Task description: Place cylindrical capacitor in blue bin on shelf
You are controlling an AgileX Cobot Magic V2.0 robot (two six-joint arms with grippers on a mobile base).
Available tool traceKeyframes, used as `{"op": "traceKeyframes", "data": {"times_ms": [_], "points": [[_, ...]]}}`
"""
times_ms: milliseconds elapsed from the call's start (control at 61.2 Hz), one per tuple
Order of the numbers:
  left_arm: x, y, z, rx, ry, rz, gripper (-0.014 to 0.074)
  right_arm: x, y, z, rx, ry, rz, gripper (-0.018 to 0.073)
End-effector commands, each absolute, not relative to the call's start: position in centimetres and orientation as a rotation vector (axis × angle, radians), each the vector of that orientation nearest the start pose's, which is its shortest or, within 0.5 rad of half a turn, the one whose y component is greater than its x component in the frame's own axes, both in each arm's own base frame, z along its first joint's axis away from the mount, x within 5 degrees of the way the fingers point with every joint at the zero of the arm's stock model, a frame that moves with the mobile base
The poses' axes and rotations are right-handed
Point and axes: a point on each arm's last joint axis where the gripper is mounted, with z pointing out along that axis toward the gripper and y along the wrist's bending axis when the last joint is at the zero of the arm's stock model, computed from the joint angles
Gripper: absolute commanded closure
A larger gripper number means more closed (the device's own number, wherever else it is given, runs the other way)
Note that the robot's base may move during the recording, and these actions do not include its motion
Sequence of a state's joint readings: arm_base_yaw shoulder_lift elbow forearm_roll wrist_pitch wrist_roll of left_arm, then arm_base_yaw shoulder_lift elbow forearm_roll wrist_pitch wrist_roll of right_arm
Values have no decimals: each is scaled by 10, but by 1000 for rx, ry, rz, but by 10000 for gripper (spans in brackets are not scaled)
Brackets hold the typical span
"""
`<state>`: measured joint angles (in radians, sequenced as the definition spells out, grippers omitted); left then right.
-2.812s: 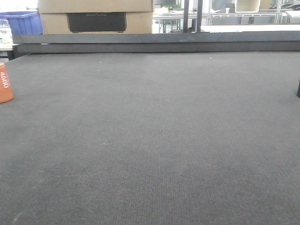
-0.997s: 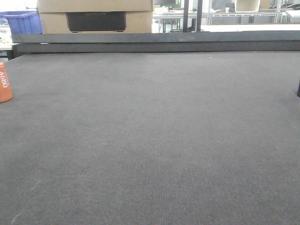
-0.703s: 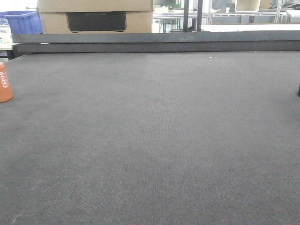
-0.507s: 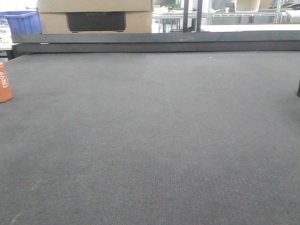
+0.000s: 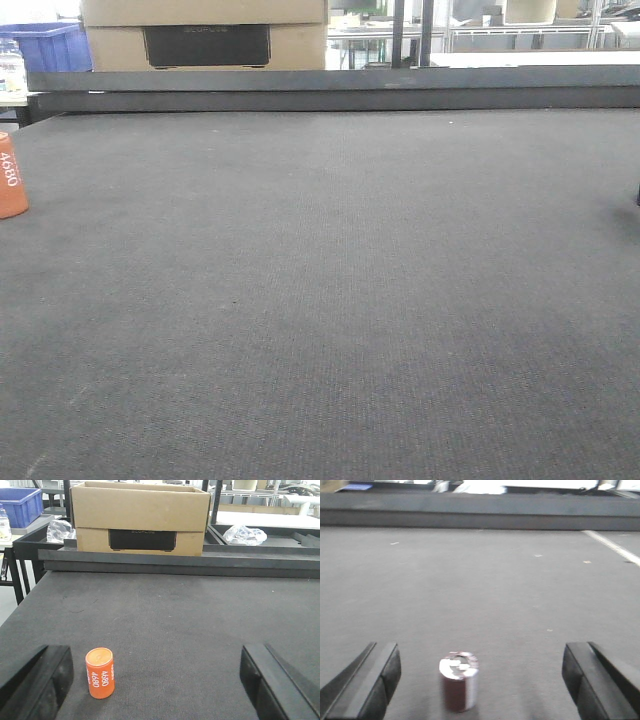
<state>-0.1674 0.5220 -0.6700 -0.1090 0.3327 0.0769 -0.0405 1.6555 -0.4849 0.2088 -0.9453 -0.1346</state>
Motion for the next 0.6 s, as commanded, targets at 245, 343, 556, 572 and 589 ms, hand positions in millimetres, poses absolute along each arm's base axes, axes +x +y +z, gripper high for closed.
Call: {"op": "traceKeyframes", "data": {"times_ms": [245,343,556,572,589], "points": [[101,-21,373,143,1637,-182,15,330,-31,150,139,1671,-206,11],[101,-21,373,143,1637,-182,15,345,-32,147,140,1668,-204,11],[101,-21,373,143,1637,-182,15,359,-32,129,140,1723,-199,11],[101,-21,373,143,1637,-182,15,359,-32,127,140,1727,-200,11],[101,-21,373,143,1637,-182,15,359,-32,126,140,1729,-200,11]]}}
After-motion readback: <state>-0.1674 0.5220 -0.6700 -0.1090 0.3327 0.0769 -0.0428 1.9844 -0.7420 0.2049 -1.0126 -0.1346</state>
